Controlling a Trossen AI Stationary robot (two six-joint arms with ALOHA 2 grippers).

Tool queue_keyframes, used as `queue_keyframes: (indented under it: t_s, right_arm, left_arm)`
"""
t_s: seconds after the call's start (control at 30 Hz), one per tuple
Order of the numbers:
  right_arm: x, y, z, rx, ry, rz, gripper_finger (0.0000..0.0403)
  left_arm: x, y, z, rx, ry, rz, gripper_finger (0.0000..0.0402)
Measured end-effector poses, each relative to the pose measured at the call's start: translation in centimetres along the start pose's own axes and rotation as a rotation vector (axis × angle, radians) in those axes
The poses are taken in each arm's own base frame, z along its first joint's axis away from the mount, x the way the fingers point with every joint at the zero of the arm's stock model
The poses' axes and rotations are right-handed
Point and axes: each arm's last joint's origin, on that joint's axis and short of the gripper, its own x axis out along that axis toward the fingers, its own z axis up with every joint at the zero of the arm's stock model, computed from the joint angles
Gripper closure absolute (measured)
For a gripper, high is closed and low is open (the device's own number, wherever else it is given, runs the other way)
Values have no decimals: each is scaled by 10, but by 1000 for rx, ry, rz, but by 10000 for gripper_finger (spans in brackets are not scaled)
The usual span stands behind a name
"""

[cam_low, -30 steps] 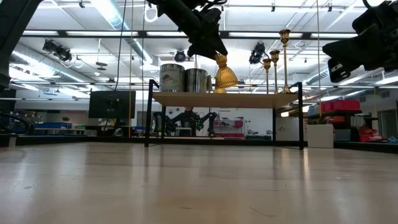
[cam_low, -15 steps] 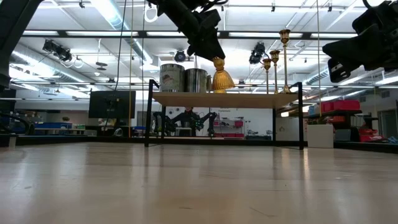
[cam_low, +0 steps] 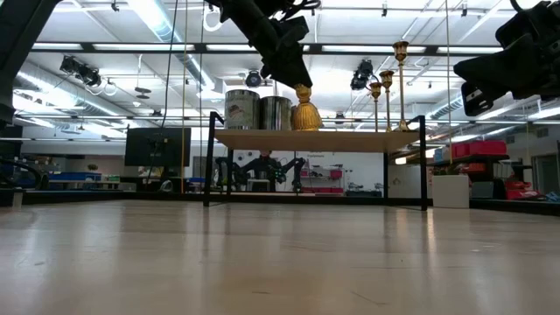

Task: Pick & Place candle stick holders
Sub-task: Put the top orange glass candle holder on the shelf aligned with the other orange glass candle holder

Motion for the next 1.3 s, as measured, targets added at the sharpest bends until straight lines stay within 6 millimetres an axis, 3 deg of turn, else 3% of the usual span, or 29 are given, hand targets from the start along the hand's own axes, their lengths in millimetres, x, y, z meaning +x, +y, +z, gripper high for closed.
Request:
queue_keyframes:
  t_s: [0.87, 1.3]
  right_arm:
    - [0, 0, 0, 0, 1, 0, 382]
    - [0, 0, 0, 0, 1, 0, 382]
  left_arm:
    - [12, 0, -1, -3, -4, 24, 187]
    - [12, -1, 0, 7, -11, 45, 82]
